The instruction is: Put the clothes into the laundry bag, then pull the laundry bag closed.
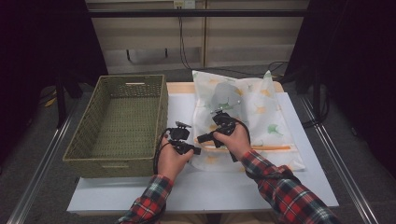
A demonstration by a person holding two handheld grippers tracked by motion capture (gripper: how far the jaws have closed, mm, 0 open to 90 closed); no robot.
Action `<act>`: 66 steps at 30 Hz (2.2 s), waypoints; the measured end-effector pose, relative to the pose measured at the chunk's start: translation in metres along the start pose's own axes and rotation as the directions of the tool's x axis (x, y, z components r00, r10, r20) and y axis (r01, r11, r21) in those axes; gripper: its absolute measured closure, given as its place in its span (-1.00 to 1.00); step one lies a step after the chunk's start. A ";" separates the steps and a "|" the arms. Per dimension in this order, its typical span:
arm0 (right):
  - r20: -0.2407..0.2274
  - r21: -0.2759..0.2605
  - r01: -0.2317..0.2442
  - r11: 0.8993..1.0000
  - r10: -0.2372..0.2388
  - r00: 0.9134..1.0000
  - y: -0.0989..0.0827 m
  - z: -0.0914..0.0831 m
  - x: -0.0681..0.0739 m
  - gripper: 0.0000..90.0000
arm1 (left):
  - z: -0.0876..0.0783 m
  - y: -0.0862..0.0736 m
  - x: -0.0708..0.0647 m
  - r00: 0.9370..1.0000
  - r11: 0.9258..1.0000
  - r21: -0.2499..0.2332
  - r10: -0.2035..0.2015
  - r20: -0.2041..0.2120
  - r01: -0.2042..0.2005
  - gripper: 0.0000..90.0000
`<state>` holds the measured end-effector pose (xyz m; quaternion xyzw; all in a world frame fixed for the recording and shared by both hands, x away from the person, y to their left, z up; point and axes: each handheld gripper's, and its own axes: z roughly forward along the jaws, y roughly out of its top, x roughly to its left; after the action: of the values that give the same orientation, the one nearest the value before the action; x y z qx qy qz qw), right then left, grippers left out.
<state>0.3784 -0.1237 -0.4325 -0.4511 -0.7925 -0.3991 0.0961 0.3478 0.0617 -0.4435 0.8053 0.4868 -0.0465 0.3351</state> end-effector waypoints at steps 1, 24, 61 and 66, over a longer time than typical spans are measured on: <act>-0.001 -0.004 0.002 1.000 -0.002 1.000 0.000 0.000 0.000 1.00 | 0.000 0.000 0.000 1.000 1.000 -0.012 0.001 0.006 -0.001 0.80; 0.007 0.009 0.001 1.000 -0.001 1.000 -0.005 -0.004 -0.002 1.00 | 0.004 0.001 0.000 0.998 0.998 0.010 -0.061 0.019 0.061 0.98; 0.006 0.004 0.001 1.000 -0.001 1.000 -0.007 -0.021 -0.005 1.00 | 0.001 0.015 -0.005 0.998 0.998 0.011 -0.056 0.001 0.056 0.99; -0.013 -0.009 -0.013 1.000 0.013 1.000 -0.009 -0.021 -0.006 1.00 | -0.003 0.015 -0.007 0.998 0.998 0.009 -0.062 -0.002 0.062 0.99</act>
<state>0.3709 -0.1448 -0.4266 -0.4541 -0.7871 -0.4049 0.1020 0.3556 0.0536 -0.4312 0.7913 0.5118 -0.0585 0.3293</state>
